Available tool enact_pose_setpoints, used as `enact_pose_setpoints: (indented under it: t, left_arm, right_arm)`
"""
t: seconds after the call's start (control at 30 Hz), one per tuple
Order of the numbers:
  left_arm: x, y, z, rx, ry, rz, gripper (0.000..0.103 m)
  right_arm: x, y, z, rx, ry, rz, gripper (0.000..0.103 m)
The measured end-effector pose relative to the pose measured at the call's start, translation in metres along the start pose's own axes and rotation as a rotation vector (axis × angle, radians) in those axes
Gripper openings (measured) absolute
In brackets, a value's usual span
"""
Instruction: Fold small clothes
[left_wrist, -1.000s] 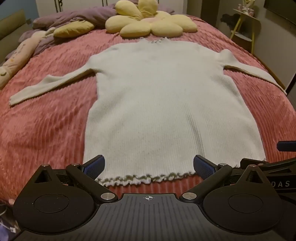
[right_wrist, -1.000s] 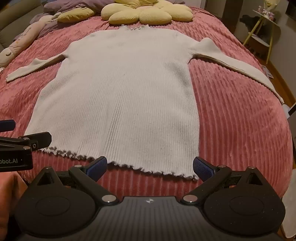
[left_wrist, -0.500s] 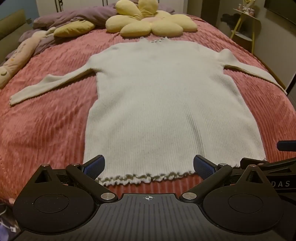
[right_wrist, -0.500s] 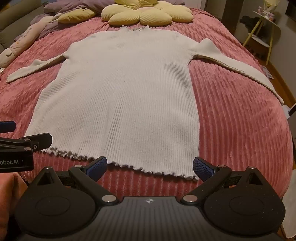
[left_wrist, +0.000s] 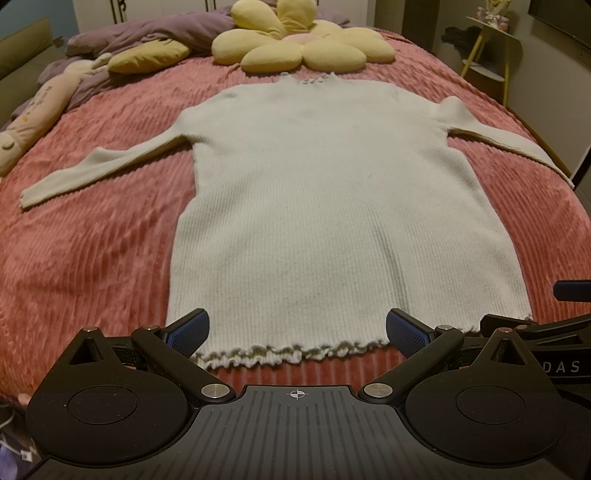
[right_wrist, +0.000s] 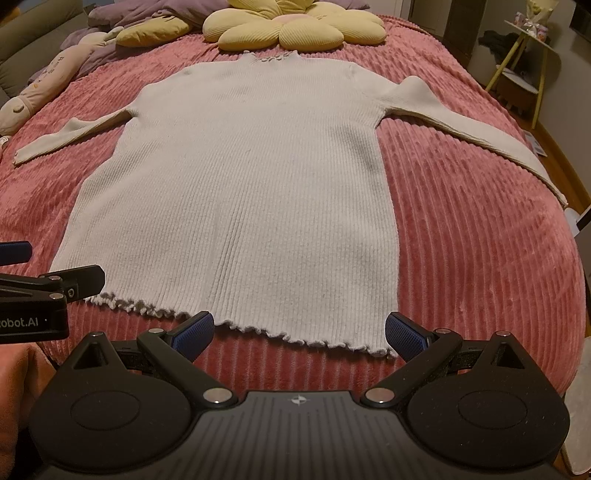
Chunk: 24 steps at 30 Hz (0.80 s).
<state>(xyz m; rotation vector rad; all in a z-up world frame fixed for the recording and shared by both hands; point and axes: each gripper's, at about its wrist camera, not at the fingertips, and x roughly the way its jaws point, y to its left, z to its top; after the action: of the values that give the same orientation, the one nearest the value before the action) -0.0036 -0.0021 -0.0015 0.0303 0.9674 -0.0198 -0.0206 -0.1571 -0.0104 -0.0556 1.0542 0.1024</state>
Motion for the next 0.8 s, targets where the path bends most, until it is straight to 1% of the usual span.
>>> enact_pose_setpoints:
  t: [0.8]
  left_arm:
    - [0.0036,0.0055,-0.0020,0.001,0.011,0.004,0.103]
  right_arm:
    - [-0.0023,0.0008,0.0000,0.000,-0.002,0.003,0.099]
